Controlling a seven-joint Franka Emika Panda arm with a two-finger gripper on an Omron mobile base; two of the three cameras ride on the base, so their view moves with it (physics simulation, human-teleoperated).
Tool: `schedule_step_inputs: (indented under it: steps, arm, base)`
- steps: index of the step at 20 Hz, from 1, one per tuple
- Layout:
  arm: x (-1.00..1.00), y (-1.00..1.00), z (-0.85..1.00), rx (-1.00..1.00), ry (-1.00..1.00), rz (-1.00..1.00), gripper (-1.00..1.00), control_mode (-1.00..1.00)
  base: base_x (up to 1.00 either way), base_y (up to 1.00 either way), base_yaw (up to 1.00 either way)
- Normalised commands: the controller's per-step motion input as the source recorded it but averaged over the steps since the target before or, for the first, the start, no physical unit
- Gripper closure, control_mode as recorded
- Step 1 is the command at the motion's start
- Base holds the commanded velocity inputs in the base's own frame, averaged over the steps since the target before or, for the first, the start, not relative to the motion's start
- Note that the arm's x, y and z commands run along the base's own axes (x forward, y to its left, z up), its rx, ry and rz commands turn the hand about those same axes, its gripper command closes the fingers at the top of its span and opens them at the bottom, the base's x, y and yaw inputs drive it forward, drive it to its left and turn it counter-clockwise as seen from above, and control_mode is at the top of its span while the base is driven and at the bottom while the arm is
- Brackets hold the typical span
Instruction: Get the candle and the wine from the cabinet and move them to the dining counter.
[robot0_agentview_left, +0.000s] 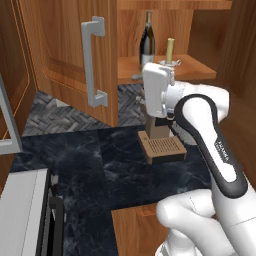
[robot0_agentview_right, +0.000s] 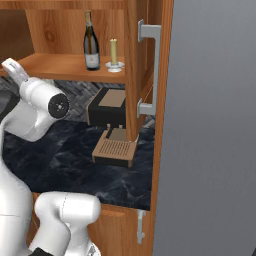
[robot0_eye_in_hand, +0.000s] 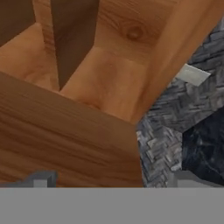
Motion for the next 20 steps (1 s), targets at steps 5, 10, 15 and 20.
schedule_step_inputs:
  steps: [5, 10, 15, 20]
  arm:
    - [0.38, 0.85, -0.02, 0.03, 0.14, 0.13, -1.00, -1.00]
    - [0.23, 0.79, 0.00, 0.01, 0.14, 0.17, -1.00, -1.00]
    - [-0.02, 0.87, 0.00, 0.00, 0.07, 0.25, -1.00, -1.00]
    - [-0.14, 0.89, 0.00, 0.00, 0.03, 0.26, -1.00, -1.00]
  base:
    - [0.00, 0.00, 0.00]
    - [0.00, 0.00, 0.00]
    - [0.00, 0.00, 0.00]
    - [0.00, 0.00, 0.00]
